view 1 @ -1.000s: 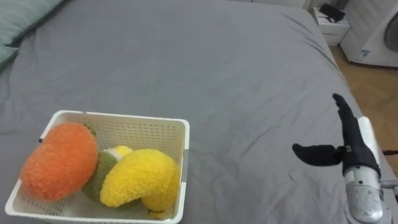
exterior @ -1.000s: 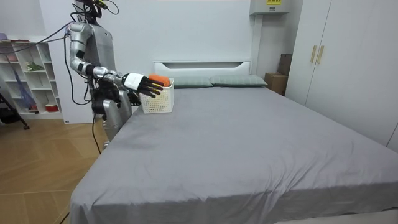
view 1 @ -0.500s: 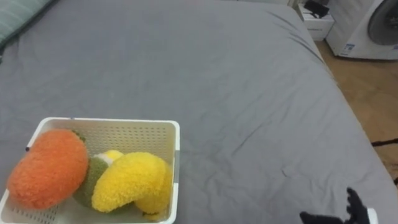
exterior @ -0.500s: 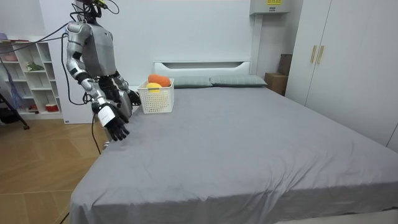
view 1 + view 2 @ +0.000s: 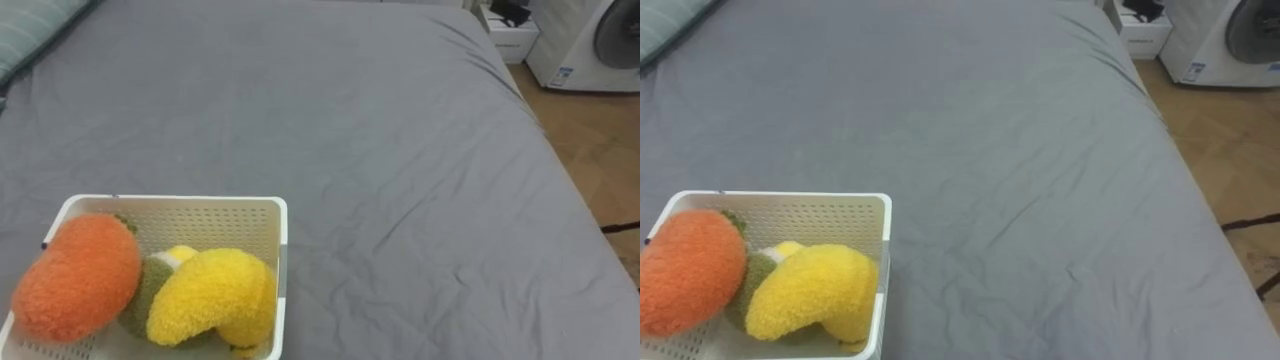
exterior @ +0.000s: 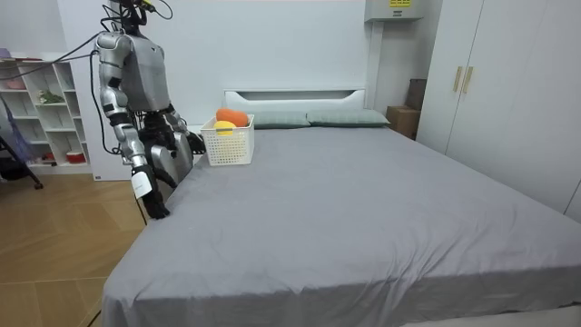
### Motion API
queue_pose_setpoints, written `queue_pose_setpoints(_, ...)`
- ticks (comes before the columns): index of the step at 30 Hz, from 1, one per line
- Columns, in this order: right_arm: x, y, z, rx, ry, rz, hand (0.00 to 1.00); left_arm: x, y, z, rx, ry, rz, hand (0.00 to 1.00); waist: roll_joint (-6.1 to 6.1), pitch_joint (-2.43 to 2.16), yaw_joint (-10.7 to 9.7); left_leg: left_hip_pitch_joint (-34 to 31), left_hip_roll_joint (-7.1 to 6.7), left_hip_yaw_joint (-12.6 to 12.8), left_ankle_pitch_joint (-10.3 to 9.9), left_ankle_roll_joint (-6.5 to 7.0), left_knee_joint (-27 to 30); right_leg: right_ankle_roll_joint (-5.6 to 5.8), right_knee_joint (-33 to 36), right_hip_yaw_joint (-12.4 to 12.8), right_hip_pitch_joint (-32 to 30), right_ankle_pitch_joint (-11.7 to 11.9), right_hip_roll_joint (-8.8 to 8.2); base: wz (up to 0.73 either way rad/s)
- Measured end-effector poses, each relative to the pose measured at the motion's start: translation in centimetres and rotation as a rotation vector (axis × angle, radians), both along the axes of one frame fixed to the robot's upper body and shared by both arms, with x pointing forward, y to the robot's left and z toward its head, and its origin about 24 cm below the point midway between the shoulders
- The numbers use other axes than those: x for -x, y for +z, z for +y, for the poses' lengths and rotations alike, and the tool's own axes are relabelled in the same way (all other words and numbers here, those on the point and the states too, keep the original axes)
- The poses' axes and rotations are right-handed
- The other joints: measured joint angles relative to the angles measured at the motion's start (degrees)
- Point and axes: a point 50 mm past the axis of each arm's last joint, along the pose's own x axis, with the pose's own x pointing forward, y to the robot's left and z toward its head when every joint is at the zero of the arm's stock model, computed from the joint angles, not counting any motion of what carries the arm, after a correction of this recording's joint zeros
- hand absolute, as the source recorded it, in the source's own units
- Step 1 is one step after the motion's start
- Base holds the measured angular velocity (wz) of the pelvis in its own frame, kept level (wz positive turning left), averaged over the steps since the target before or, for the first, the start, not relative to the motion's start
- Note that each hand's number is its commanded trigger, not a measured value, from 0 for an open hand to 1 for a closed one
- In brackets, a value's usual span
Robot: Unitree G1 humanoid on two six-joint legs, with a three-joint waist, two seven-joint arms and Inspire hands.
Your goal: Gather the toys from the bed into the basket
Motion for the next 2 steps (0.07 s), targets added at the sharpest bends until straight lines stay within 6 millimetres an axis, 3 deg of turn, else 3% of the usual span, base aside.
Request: queue_pose_setpoints(2, 0.08, -0.03, 0.02, -0.001, 0.000, 0.002, 0.00, -0.09, -0.09, -0.18, 0.006, 0.002, 0.002, 0.00, 0.13, -0.08, 0.1, 0.0, 0.00, 0.0, 0.0, -0.02, 0.0, 0.00, 0.0, 0.0, 0.0, 0.0, 0.01, 0.00)
